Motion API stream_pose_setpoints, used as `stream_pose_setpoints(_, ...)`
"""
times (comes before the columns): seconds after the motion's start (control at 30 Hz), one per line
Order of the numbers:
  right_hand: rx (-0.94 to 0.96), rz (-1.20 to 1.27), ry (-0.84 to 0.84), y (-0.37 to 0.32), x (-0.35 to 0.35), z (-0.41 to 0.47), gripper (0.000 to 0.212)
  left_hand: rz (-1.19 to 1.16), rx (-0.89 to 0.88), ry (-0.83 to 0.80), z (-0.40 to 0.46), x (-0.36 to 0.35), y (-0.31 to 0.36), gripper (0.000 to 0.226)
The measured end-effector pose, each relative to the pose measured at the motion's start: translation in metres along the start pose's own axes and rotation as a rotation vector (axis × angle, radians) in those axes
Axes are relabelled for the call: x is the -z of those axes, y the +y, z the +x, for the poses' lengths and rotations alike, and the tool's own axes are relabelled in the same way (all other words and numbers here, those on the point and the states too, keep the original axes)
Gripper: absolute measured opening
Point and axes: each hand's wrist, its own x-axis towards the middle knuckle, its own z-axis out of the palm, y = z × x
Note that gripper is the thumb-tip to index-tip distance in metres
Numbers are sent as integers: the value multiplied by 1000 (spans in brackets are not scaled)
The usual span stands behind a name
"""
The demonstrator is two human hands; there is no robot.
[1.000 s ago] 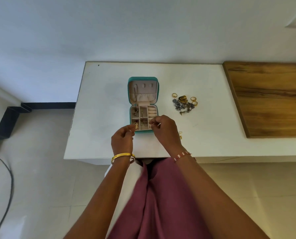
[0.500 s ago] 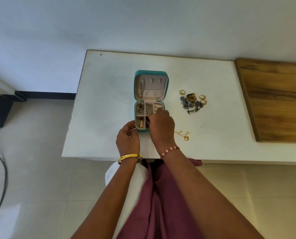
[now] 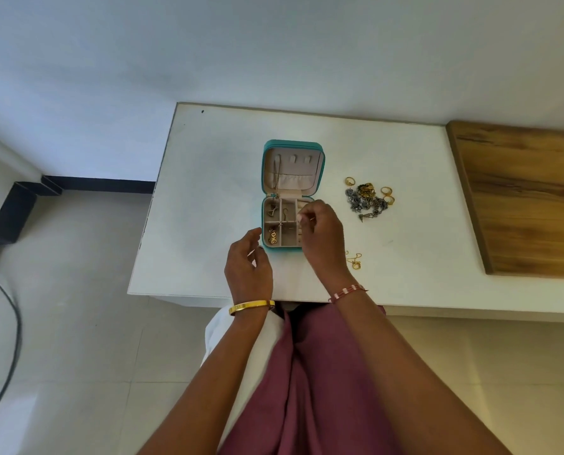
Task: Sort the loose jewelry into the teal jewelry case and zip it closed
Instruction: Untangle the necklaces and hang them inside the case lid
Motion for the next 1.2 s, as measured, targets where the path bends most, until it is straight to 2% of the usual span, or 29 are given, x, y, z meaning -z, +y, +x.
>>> stream_pose_setpoints(0.07,-53,168,-9,-5,12,0,7,-32,-37,-6,0,-1,6,30)
stream_pose_setpoints(0.17,-94,382,-47,-14,29,-1,17,-74,-97,-45,0,-5,18,31)
stream_pose_setpoints(0.3,-123,657,-97,-34,53,-6,21,-35,-160,-168,0,-11,34,38)
stream_pose_setpoints(0.4,-118,745,-102,-44,66,-9,17,23,-196,-297,-2,-15,42,38)
stream_pose_setpoints(0.5,-104,815,-89,-50,78,-12,15,40,-185,-402,-5,-20,45,28)
stream_pose_setpoints(0.7,-108,1040,-18,-51,108,-11,16,10,-178,-437,-11,-19,36,23)
stream_pose_setpoints(0.93,-253,1071,114,-10,121,-7,15,-207,87,-441,-13,-24,32,22)
stream_pose_setpoints(1.07,-375,960,182,23,115,-6,16,-281,233,-466,-13,-40,43,22)
stream_pose_setpoints(1.2,-452,805,194,54,106,-3,16,-284,259,-519,-11,-69,60,22)
